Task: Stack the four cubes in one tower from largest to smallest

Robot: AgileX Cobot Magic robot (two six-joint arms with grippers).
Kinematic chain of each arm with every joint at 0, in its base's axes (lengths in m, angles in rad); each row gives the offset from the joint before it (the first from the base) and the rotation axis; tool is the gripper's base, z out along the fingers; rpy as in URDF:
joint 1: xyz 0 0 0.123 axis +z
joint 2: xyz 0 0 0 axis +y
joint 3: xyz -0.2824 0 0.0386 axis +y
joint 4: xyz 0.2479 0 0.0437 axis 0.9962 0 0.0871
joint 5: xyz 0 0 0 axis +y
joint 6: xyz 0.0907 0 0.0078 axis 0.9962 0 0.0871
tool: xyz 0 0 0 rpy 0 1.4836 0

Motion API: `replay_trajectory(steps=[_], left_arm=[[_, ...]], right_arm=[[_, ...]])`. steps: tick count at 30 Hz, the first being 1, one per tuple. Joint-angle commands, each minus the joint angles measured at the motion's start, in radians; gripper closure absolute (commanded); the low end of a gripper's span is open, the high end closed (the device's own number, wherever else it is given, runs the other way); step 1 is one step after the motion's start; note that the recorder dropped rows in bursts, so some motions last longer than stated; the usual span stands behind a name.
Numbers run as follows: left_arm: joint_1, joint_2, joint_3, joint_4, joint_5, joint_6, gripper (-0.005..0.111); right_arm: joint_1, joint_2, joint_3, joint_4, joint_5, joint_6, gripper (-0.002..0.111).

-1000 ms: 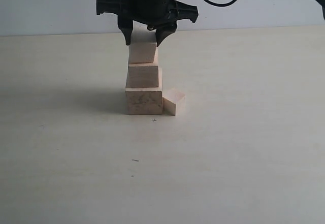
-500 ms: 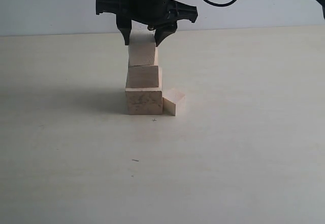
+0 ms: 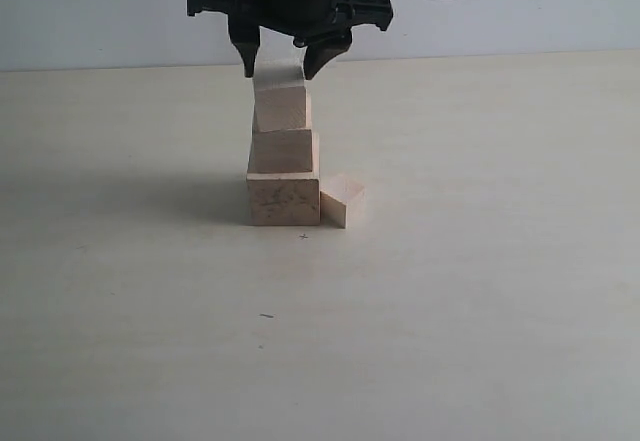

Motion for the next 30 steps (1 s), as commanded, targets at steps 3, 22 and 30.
replay_trajectory(steps=[3,22,30], left_arm=[[-0.006,-0.005,-0.002,-0.001,-0.013,-0.002,0.107],[-0.004,-0.005,-0.002,-0.001,-0.013,-0.002,0.107],[0.0,-0.005,-0.002,-0.001,-0.013,-0.002,0.107]], right_arm=[[-0.003,-0.075,-0.003,-0.086,-0.003,-0.048,0.052],[0.114,-0.08,0.058,0.111,-0.003,-0.456,0.108],[0.136,-0.063,0.147,-0.012,-0.003,-0.491,0.108]])
